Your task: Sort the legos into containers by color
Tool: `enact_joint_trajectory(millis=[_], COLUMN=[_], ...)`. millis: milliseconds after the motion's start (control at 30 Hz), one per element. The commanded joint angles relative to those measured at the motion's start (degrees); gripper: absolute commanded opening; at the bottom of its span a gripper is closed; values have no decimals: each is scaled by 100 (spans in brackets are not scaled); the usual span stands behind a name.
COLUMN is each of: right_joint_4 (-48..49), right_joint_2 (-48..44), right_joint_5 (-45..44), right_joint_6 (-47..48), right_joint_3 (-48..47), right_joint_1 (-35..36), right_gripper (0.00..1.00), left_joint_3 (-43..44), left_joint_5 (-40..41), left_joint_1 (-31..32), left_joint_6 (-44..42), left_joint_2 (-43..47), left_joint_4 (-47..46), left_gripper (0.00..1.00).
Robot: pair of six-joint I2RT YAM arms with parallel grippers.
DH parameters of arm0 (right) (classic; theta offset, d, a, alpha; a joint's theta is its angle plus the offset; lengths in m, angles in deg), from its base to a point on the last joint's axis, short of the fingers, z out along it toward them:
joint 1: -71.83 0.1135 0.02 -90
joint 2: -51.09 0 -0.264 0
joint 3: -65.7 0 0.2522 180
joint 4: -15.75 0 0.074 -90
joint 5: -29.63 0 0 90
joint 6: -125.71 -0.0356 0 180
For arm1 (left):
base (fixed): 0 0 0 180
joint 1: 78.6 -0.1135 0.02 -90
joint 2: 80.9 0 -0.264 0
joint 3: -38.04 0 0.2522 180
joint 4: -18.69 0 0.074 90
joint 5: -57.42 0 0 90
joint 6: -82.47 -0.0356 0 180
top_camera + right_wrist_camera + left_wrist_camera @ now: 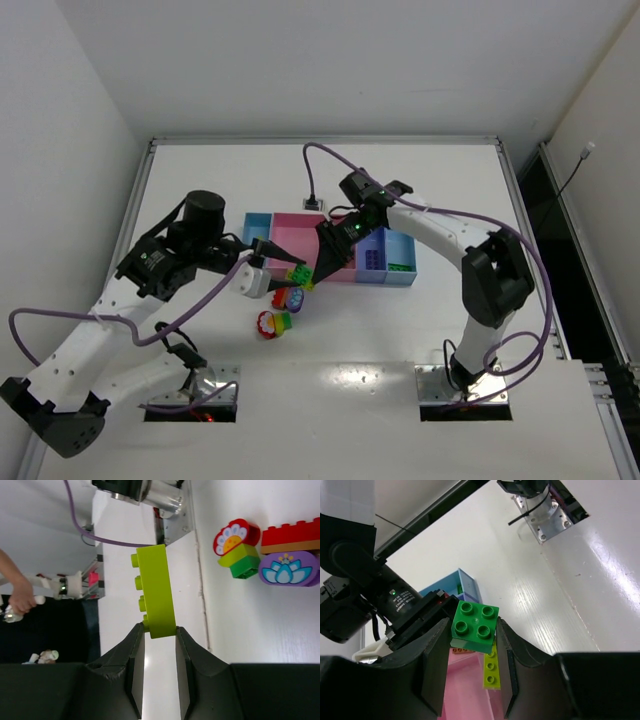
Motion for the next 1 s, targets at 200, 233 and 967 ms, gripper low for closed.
enact_joint_trajectory(millis=[200,233,967], right_joint_4=[-19,43,1389], right_joint_2=[-70,69,2286], right_joint_5=[-832,-902,-3836], right_joint_6=[488,436,-1832], right_joint_3=[-388,-477,-3351], right_joint_1=[-77,1,959], right_gripper=[0,0,0], left_joint_3=[-672,-674,-181], left_joint_5=[840,1199,4446], left_joint_1=[69,69,69], left_joint_6=[2139,2271,3284], left_joint_2=[745,798,904], left_joint_4=[-2680,-3075,-3431], left_gripper=[0,0,0])
